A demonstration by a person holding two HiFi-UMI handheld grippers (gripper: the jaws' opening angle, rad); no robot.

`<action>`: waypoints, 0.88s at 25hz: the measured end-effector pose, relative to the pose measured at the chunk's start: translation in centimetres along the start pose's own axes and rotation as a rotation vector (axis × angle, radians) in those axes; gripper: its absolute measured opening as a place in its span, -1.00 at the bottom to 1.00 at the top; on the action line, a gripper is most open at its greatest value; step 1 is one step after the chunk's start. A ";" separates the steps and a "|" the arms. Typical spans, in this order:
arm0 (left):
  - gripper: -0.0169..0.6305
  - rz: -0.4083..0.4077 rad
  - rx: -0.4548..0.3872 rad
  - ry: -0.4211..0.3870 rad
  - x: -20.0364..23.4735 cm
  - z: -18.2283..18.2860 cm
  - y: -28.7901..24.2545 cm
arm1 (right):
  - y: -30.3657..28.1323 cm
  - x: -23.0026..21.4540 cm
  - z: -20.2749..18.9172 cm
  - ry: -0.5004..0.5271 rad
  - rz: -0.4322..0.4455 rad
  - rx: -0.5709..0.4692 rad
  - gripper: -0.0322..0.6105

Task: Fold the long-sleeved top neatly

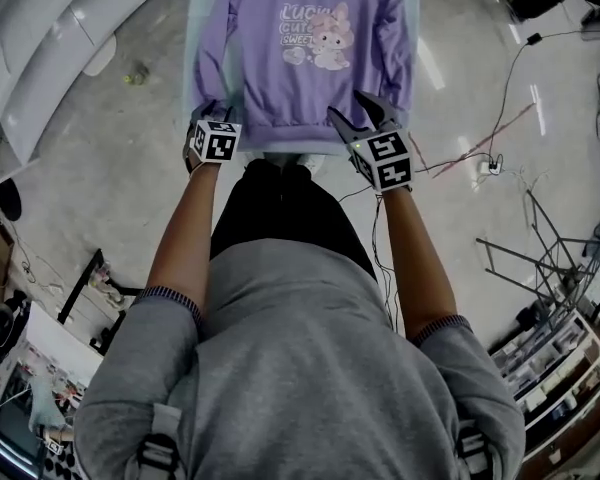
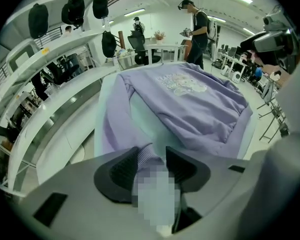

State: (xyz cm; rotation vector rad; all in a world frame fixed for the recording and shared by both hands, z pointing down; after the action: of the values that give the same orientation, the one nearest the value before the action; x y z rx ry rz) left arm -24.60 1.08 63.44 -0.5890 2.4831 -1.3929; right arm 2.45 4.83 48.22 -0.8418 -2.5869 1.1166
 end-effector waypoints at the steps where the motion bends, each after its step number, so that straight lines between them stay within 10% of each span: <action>1: -0.33 -0.003 0.003 -0.005 0.1 -0.2 -0.4 | -0.1 0.2 -0.1 -0.004 -0.005 0.006 -0.08; 7: -0.78 0.008 0.002 -0.011 1.5 -1.0 -1.2 | -0.5 1.0 -0.5 -0.019 -0.022 0.035 -0.08; 14: -0.84 -0.066 -0.151 0.357 7.9 1.8 4.3 | -0.3 1.2 1.3 -0.013 -0.049 0.008 -0.08; 22: -0.84 -0.100 -0.358 0.544 15.7 8.7 10.8 | -0.1 1.0 3.3 -0.021 -0.059 0.003 -0.08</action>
State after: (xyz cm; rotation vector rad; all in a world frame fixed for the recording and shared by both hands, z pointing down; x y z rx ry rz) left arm -37.72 -7.62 49.61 -0.4449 3.2192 -1.2800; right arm 0.24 3.33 45.95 -0.7523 -2.6081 1.1192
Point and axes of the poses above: the fingertips, and each gripper's own axes: y backward along the fingers, x to its left, z out of its top, the point moved 4 cm from there along y, backward along the fingers, and after that the axes turned 6 degrees about y, right-handed, at the moved point
